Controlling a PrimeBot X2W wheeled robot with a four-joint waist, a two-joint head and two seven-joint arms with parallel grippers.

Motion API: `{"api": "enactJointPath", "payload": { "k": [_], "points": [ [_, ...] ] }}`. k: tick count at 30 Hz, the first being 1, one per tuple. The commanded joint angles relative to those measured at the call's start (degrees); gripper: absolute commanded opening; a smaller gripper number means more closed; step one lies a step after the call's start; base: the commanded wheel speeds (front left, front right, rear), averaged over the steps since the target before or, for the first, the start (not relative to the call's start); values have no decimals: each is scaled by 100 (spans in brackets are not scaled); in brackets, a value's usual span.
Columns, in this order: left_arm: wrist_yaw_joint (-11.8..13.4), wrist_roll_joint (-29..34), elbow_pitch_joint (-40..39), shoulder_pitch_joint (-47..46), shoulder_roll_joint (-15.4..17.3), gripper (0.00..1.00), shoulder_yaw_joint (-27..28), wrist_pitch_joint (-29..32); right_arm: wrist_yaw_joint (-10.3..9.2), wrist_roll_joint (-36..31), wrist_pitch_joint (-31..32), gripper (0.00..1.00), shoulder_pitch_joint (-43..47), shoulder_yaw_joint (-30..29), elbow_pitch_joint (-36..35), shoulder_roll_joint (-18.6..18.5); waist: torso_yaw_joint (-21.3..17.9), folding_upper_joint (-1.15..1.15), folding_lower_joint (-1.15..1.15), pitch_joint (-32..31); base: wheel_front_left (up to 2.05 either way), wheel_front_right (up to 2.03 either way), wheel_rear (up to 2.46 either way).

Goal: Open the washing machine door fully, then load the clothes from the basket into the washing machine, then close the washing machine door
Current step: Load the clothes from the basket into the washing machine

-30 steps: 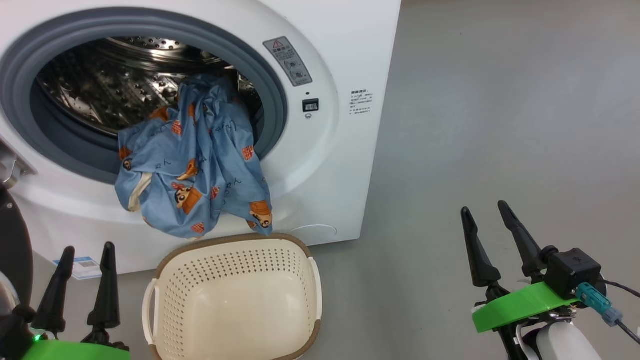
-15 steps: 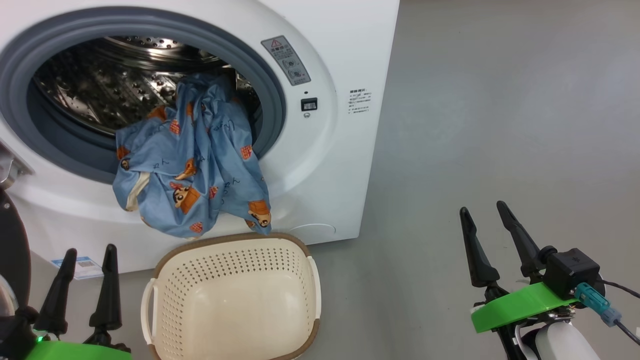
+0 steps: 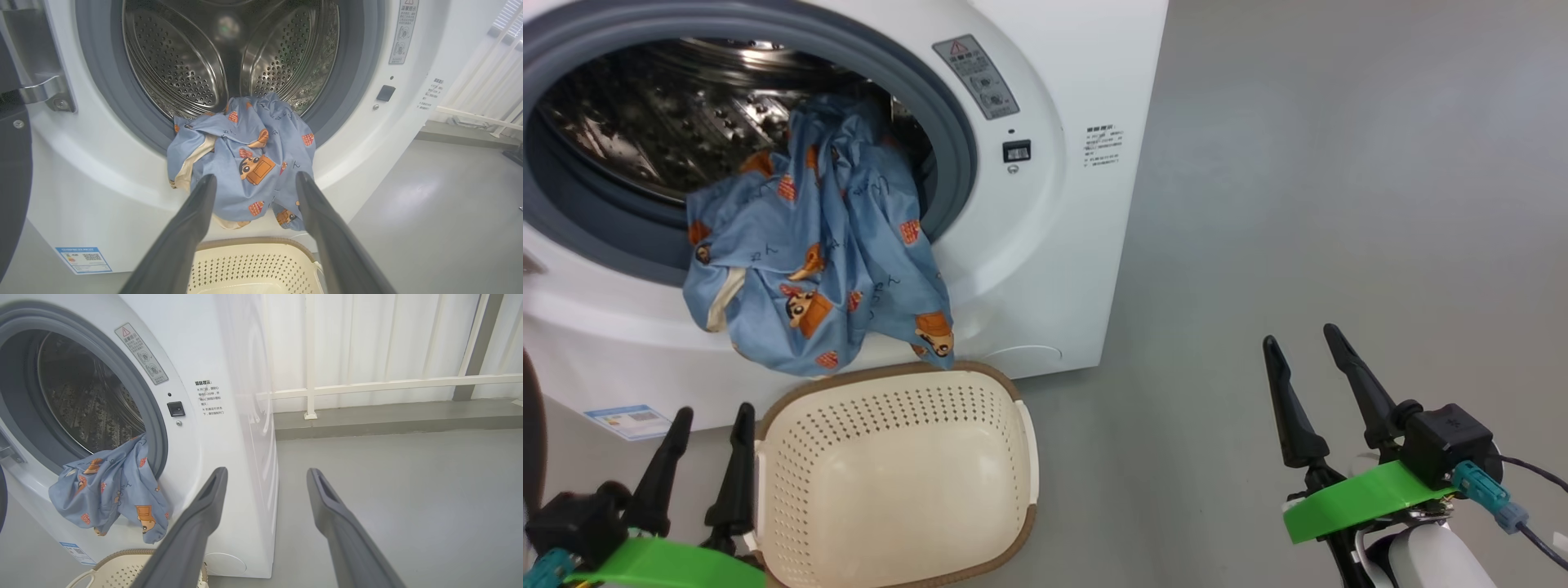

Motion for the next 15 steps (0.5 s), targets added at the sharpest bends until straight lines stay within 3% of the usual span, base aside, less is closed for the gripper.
{"api": "enactJointPath", "payload": {
  "k": [1,15],
  "points": [
    [3,-71,-54,-293,227,100,145,-37,32,-91,-45,100,-175,145,-162,10,-57,0,0,82,0,0,0],
    [3,-671,1200,-1578,588,100,-1010,-37,32,-57,-45,100,-213,239,-494,45,-466,0,0,730,0,0,0]
  ]
}}
